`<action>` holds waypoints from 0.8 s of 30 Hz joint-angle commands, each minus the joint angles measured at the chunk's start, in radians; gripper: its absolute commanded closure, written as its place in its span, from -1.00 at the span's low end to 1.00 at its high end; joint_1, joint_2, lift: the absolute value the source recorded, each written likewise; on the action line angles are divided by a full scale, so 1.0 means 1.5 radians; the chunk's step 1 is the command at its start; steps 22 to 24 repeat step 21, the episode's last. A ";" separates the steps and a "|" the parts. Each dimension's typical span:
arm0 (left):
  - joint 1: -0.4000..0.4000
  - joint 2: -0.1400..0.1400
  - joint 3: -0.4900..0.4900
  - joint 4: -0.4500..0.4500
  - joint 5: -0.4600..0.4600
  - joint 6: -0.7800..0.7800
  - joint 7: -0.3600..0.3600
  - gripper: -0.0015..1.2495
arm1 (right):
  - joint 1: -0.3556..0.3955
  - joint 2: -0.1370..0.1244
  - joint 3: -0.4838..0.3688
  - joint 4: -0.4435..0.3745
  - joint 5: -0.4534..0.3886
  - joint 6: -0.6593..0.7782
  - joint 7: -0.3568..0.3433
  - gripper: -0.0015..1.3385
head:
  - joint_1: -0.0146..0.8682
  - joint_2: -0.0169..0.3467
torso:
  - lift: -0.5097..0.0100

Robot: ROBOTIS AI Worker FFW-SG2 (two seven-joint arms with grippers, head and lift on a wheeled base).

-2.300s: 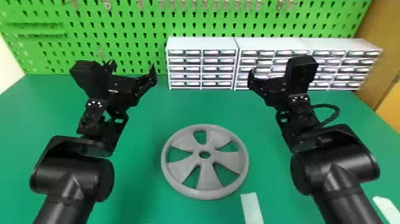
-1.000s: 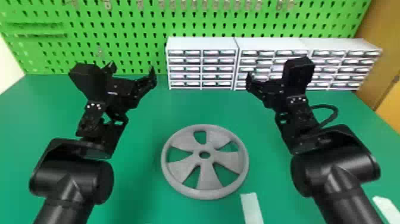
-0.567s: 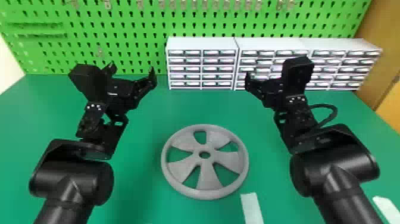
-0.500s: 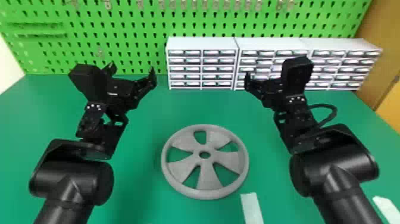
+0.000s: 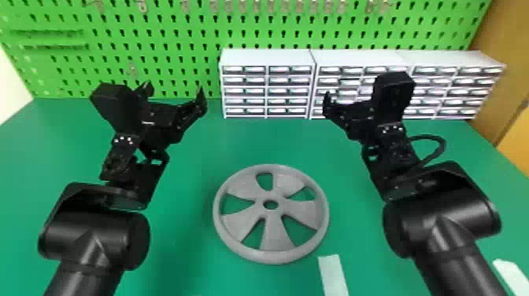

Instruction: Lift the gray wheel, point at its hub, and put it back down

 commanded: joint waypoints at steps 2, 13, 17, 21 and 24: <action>-0.001 0.000 0.001 0.000 0.000 0.000 0.000 -0.85 | 0.000 0.001 0.000 0.000 -0.001 0.000 0.000 -0.92 | 0.60 -0.65 | 0.62; -0.001 0.000 0.001 0.000 0.000 0.000 0.000 -0.85 | 0.001 0.002 -0.001 0.000 -0.003 0.000 0.000 -0.92 | 0.60 -0.65 | 0.62; -0.001 0.000 0.000 0.000 0.000 0.000 0.000 -0.85 | 0.001 0.002 -0.002 0.000 -0.003 0.000 0.000 -0.92 | 0.60 -0.65 | 0.62; -0.001 0.000 0.000 0.000 -0.001 0.000 0.000 -0.85 | 0.001 0.002 -0.002 0.000 -0.003 0.000 0.000 -0.92 | 0.60 -0.65 | 0.62; -0.001 0.000 0.000 0.000 -0.001 0.000 0.000 -0.85 | 0.001 0.002 -0.002 0.000 -0.003 0.000 0.000 -0.92 | 0.60 -0.65 | 0.62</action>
